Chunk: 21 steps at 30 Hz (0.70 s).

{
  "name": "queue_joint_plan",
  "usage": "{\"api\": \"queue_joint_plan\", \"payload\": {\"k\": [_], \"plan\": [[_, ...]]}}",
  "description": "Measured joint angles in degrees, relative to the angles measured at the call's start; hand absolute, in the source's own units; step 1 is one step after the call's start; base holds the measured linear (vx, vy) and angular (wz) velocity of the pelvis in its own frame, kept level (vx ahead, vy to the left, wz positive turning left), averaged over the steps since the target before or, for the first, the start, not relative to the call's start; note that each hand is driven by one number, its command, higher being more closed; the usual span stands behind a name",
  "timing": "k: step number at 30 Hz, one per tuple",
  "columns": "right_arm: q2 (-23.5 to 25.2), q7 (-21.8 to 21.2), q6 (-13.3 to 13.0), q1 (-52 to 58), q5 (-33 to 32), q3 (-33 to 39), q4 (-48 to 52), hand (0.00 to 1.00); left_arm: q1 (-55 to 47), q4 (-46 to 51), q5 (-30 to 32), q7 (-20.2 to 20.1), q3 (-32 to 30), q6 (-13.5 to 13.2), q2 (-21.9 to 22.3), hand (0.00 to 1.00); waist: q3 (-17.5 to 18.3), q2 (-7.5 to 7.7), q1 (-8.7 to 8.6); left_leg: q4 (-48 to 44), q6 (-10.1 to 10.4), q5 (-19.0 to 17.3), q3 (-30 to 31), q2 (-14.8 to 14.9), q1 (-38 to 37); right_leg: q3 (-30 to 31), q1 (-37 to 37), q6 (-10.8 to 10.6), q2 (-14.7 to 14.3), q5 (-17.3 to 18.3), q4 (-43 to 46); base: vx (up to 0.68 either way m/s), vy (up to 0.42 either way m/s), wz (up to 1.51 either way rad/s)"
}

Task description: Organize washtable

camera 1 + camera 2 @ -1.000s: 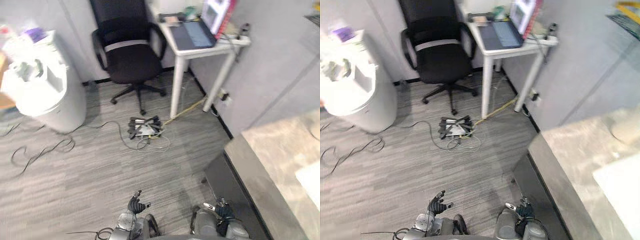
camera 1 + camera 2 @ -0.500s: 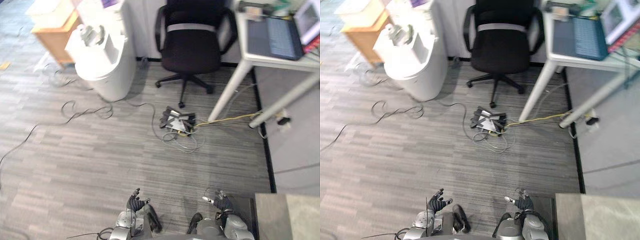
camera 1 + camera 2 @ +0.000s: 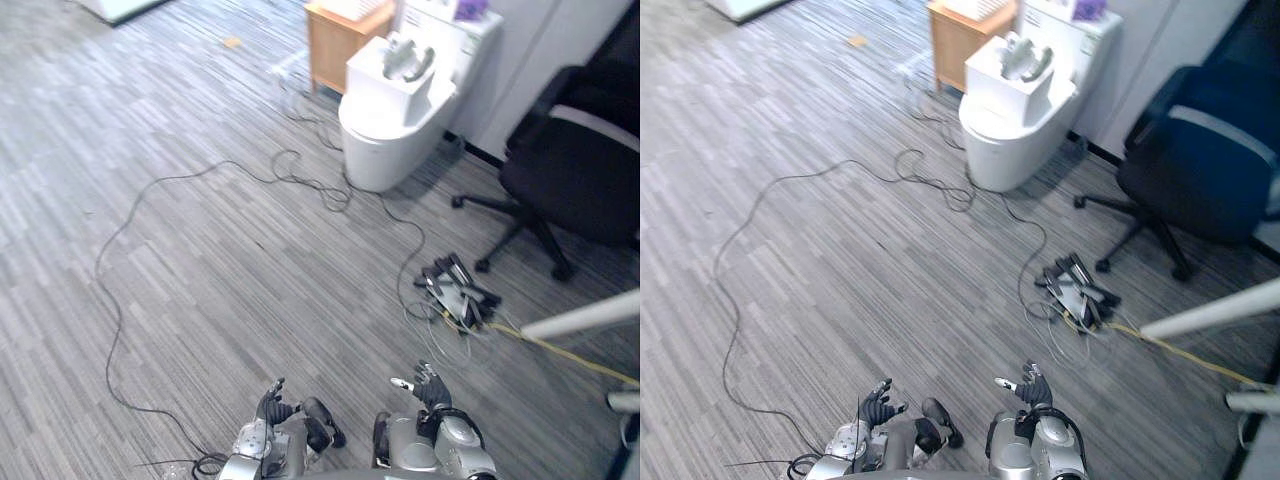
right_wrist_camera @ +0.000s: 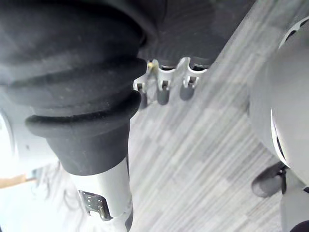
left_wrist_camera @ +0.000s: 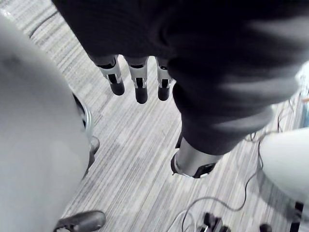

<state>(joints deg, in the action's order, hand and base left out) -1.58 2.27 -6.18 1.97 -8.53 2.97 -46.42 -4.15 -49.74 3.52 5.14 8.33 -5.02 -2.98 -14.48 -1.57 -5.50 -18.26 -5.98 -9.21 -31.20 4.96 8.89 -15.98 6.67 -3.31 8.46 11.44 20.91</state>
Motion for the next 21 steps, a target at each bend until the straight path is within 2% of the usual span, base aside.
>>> {"api": "queue_joint_plan", "payload": {"k": [2, 3, 4, 5, 6, 7, 8, 9, 10, 11, 12, 13, 17, 18, 19, 20, 21], "plan": [[-0.1, 0.1, 0.0, -0.3, 0.0, 0.0, -1.1, 0.00, 0.7, -0.3, 0.0, 0.0, 0.0, -0.2, -0.7, 0.00, 0.2, -0.33, 0.96, 1.5, 3.9, 2.5, 2.9, 0.0, 2.4, -4.5, -1.5, 0.7, -0.6, -1.9, -4.6, 0.04, -0.100, 0.81], [-0.1, 0.2, 0.1, -0.5, 0.0, 0.0, -1.5, 0.00, 0.8, -0.2, 0.0, 0.0, 0.0, -0.3, -0.8, 0.00, 0.2, -0.28, 1.43, 1.9, 4.6, 2.9, 2.9, 0.0, 2.9, -5.2, -1.2, 0.9, -0.7, -2.3, -5.2, 0.02, -0.090, 0.50], [0.0, 0.3, 0.2, -0.6, 0.0, 0.0, -1.8, 0.00, 0.9, 0.0, 0.0, 0.0, 0.0, -0.5, -0.8, 0.00, 0.2, -0.42, 1.76, 0.6, 5.2, 1.7, 1.9, 1.1, 4.0, -6.7, -0.4, 1.6, -0.6, -2.9, -5.3, 0.03, -0.076, 0.36], [-0.2, 0.3, 0.3, -0.7, 0.0, 0.0, -1.7, 0.00, 1.0, 0.0, 0.0, -0.1, -0.1, -0.4, -0.9, 0.00, 0.2, -0.58, 1.64, -4.8, 5.7, -0.3, -0.4, 4.1, 4.2, -7.7, -0.2, 1.9, -0.4, -3.0, -4.2, 0.04, -0.049, 0.28], [-0.4, 0.4, 0.4, -0.7, 0.0, 0.0, -1.6, 0.00, 1.1, -0.1, 0.1, -0.1, -0.1, -0.4, -0.8, 0.00, 0.2, -0.63, 1.49, -6.9, 6.0, -0.8, -0.7, 5.3, 3.8, -8.0, -0.1, 1.9, -0.1, -3.0, -3.4, 0.03, -0.005, 0.13], [-1.0, 0.5, 0.4, -0.7, -0.4, 0.1, -1.0, 0.00, 1.0, -0.3, 0.2, -0.1, -0.1, -0.3, -0.7, 0.00, -0.1, -1.02, 1.35, -8.2, 6.2, -0.5, -0.7, 6.0, 3.9, -8.1, 0.0, 1.9, 0.2, -3.0, -1.4, -0.01, 0.033, 0.14], [-2.0, 0.7, 0.4, -0.1, -0.5, 0.3, 0.1, 0.00, 1.1, 0.1, 0.7, -0.1, 0.0, -0.3, -0.2, 0.00, -0.5, -1.20, 0.86, -10.0, 4.8, 0.7, -0.8, 6.0, 4.0, -8.3, 1.4, 2.2, 0.9, -2.4, 2.8, -0.08, 0.021, 0.42], [-2.8, 0.6, 0.3, 0.1, -0.4, 0.3, 1.2, 0.00, 1.0, 0.1, 1.0, -0.1, 0.0, -0.3, 0.4, 0.00, -0.4, -3.07, -0.18, -6.2, 5.5, 1.2, 2.5, 4.6, 3.9, -7.8, 2.1, 2.6, -1.6, -1.5, -0.4, -0.11, 0.022, 0.59], [-2.5, 0.6, 0.2, 0.5, -0.4, 0.2, 1.3, 0.00, 1.2, 0.0, 1.1, -0.1, 0.0, -0.3, 0.3, 0.00, 0.6, -1.79, -0.53, -1.7, 5.9, 1.9, 5.0, 2.1, 2.8, -6.9, 2.4, 3.9, -2.2, -3.1, -6.0, -0.06, -0.033, 0.84], [-1.6, 0.6, -0.1, 0.4, -0.5, 0.5, 1.1, 0.00, 2.3, -0.4, 1.2, -0.1, -0.1, -0.2, -0.6, 0.00, 0.0, -1.08, -0.76, -3.8, 7.8, -0.9, 6.5, 1.3, 2.3, -8.9, 2.1, 4.8, -1.0, -9.5, -9.8, -0.01, -0.007, 0.65], [-1.8, 0.6, 0.0, 0.2, -0.4, 0.6, 1.5, 0.00, 2.4, -0.3, 1.2, -0.1, 0.0, -0.2, 0.1, 0.00, -0.5, -1.89, -0.60, -6.1, 9.9, -2.8, 7.7, 2.7, 1.7, -9.4, 2.9, 5.3, -1.1, -10.1, -8.8, -0.02, 0.042, 0.50], [-1.7, 0.6, 0.4, -0.2, -0.4, 0.6, 1.2, 0.00, 2.4, -0.4, 1.2, -0.1, 0.0, -0.2, 1.1, 0.00, -1.1, -2.27, -0.31, -2.1, 9.9, -2.6, 9.8, 0.8, -0.1, -9.1, 3.8, 5.1, -0.2, -10.1, -7.9, -0.07, 0.104, 0.18], [-1.9, 0.2, 0.5, -0.3, 0.2, -0.2, 1.4, 0.00, 0.7, -0.1, 1.2, -0.1, 0.1, -0.4, 1.2, 0.00, -1.4, -1.53, -0.28, 0.6, 8.8, -1.9, 11.3, -1.9, -1.8, -7.3, 2.9, 3.3, 1.0, -10.8, -7.8, -0.14, 0.126, 0.16], [-1.9, 0.1, 0.5, -0.2, 0.3, -0.2, 1.8, 0.00, 0.7, -0.2, 1.2, 0.0, 0.1, -0.4, 1.0, 0.00, -1.5, -1.66, -0.62, 1.2, 7.8, -1.9, 12.5, -2.6, -1.8, -2.3, 3.6, 2.4, -0.1, -10.5, -7.8, -0.17, 0.063, 0.26], [-1.8, 0.2, 0.4, -0.2, 0.2, -0.4, 2.4, 0.00, 0.6, -0.5, 1.5, -0.1, 0.1, -0.3, 0.5, 0.00, -1.6, -1.81, -1.13, 1.7, 5.4, -1.6, 13.8, -3.1, -1.6, 3.3, 4.3, 1.6, -1.5, -9.7, -8.1, -0.21, 0.062, 0.40], [-1.9, 0.2, 0.5, -0.2, 0.2, -0.9, 2.2, 0.00, 0.6, -1.1, 1.6, 0.0, 0.0, -0.3, 0.1, 0.00, -1.6, -1.26, -1.59, 2.4, 5.2, -1.6, 14.3, -3.7, -1.7, 8.1, 4.7, 1.4, -2.8, -9.6, -7.8, -0.18, 0.024, 0.43], [-2.0, 0.2, 0.5, 0.1, 0.1, -1.2, 2.1, 0.00, 0.6, -1.4, 1.7, 0.0, 0.0, -0.3, -0.1, 0.00, -1.5, -1.16, -1.61, 2.6, 5.2, -1.5, 14.9, -4.0, -1.7, 8.5, 4.5, 1.3, -3.0, -9.6, -8.1, -0.11, 0.006, 0.33]]}}
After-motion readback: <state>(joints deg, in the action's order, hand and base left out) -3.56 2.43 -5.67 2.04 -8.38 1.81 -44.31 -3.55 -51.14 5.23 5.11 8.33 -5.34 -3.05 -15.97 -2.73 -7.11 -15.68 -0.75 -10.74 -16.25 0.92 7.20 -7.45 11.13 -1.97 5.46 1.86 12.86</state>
